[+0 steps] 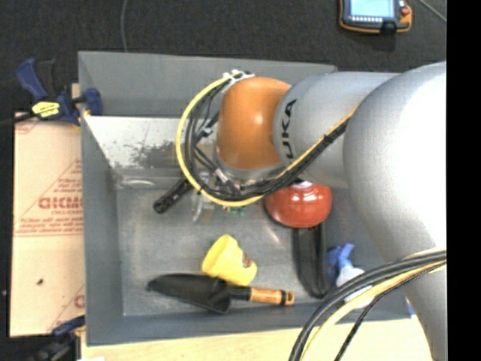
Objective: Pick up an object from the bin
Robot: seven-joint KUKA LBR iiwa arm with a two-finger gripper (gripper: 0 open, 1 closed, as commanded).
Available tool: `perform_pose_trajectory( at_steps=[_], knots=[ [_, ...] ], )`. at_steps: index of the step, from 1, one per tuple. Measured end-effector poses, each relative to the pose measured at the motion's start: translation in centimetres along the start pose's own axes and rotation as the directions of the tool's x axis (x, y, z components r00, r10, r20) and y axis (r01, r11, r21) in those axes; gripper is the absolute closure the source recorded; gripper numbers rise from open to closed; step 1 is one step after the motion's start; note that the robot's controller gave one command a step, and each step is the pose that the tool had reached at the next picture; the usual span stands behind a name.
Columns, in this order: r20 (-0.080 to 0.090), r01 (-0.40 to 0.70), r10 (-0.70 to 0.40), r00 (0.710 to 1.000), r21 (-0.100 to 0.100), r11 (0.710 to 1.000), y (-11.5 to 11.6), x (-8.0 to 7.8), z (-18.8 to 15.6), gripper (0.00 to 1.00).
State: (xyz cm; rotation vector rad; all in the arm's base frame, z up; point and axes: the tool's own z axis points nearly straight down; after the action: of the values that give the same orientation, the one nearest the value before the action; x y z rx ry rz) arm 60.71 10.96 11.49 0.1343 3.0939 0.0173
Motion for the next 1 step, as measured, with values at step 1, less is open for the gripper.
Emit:
perform_pose_trajectory(
  at_steps=[1],
  knots=[
    [-0.004,0.004,-0.004,1.000,-0.001,1.000,0.93,-0.07,0.68,1.00]
  ],
)
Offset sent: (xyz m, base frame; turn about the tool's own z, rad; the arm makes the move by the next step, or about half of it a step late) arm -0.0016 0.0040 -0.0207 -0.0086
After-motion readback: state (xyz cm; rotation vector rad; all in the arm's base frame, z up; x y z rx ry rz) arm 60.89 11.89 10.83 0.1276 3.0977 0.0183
